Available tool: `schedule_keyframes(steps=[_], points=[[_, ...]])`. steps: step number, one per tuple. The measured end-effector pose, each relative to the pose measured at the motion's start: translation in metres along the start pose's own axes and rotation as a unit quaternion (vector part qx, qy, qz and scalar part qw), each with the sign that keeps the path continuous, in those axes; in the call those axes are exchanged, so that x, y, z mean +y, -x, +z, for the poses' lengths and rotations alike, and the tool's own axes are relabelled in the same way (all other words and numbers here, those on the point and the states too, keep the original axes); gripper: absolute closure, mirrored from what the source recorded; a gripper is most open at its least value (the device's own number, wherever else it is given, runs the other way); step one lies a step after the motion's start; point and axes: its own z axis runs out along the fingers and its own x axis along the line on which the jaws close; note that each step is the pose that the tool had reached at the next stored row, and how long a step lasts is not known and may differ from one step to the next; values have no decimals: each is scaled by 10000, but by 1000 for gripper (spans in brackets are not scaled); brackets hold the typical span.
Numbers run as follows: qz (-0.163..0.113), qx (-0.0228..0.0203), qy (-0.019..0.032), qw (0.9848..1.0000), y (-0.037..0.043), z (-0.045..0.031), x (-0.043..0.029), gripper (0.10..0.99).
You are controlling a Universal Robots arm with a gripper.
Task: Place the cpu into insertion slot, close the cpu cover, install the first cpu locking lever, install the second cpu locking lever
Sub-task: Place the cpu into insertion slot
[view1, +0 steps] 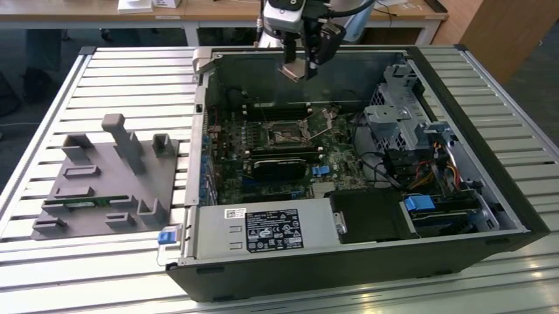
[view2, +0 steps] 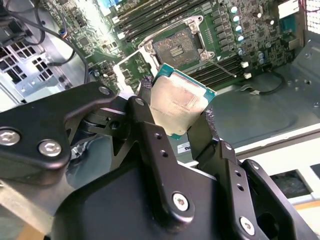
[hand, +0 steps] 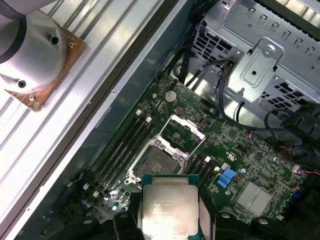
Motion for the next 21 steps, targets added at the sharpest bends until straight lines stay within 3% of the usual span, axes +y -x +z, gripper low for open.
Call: schedule_keyframes(steps=[21], points=[[428,-43,3,9991,-3,8,-5,549]])
